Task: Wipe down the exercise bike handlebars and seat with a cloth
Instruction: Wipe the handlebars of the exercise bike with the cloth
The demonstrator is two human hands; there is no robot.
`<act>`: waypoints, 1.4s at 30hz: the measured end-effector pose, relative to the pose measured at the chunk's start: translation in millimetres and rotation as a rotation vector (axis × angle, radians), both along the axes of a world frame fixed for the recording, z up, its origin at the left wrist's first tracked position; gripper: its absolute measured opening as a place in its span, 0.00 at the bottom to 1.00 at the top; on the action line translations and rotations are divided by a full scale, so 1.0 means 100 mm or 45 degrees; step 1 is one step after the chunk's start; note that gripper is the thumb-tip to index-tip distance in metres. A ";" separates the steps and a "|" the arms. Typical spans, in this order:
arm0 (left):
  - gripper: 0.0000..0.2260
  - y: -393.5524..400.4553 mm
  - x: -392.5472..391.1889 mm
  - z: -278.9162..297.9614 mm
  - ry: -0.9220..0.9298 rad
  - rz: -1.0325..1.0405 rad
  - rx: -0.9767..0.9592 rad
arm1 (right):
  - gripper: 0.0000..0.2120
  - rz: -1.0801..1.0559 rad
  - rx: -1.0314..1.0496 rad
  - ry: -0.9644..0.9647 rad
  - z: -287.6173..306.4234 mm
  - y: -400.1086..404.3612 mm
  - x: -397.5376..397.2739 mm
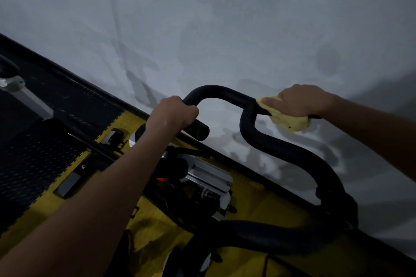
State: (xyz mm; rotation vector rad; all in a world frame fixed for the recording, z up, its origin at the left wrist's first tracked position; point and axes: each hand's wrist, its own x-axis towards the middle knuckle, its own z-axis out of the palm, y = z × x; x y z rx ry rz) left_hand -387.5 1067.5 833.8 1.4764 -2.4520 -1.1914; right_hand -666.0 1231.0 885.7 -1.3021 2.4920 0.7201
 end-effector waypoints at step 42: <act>0.06 0.02 0.06 0.09 0.074 0.030 0.087 | 0.28 -0.124 -0.363 -0.285 -0.51 -0.77 0.57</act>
